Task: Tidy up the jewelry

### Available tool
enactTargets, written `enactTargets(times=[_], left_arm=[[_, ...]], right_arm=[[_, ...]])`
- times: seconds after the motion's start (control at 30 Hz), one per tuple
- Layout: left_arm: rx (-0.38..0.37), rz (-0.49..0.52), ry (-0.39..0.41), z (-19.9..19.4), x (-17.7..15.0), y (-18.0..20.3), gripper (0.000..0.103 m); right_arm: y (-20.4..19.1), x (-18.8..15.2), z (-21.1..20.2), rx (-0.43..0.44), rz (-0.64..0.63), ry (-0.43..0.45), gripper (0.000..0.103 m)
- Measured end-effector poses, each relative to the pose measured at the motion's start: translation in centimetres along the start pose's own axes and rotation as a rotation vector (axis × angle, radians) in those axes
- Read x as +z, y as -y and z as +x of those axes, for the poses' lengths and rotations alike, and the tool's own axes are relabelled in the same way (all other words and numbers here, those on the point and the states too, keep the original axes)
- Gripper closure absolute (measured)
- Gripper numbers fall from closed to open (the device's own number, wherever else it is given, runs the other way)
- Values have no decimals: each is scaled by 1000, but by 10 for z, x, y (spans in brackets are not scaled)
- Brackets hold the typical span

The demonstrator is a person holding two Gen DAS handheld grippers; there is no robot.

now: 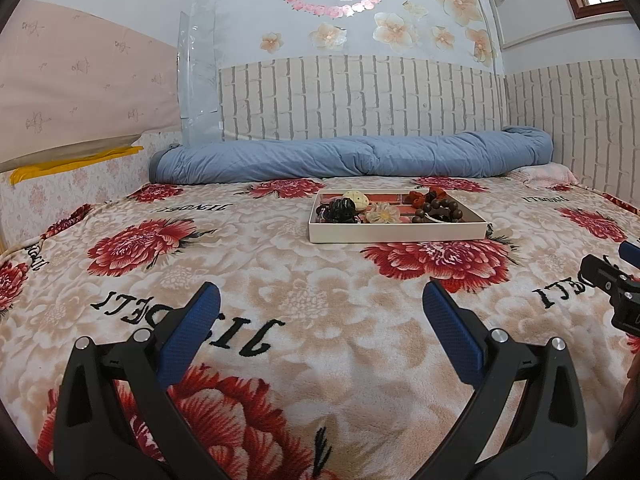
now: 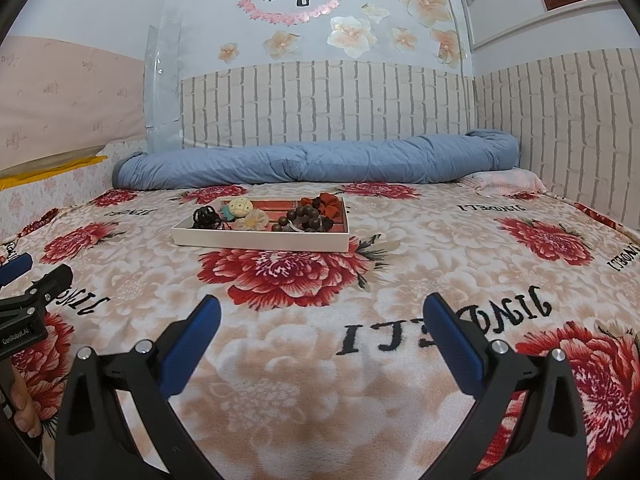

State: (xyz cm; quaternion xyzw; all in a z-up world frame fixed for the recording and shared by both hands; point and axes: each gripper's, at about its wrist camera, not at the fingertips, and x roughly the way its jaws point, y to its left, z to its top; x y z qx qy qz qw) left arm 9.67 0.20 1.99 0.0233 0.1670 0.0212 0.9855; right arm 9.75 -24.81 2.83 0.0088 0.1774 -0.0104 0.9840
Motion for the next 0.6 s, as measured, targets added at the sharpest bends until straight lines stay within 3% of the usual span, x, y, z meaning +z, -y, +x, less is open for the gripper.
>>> enactTargets(times=[0.6], left_arm=[[2,8,4,0,2,3,5]], right_arm=[[1,0,0,-1,3,1,4]])
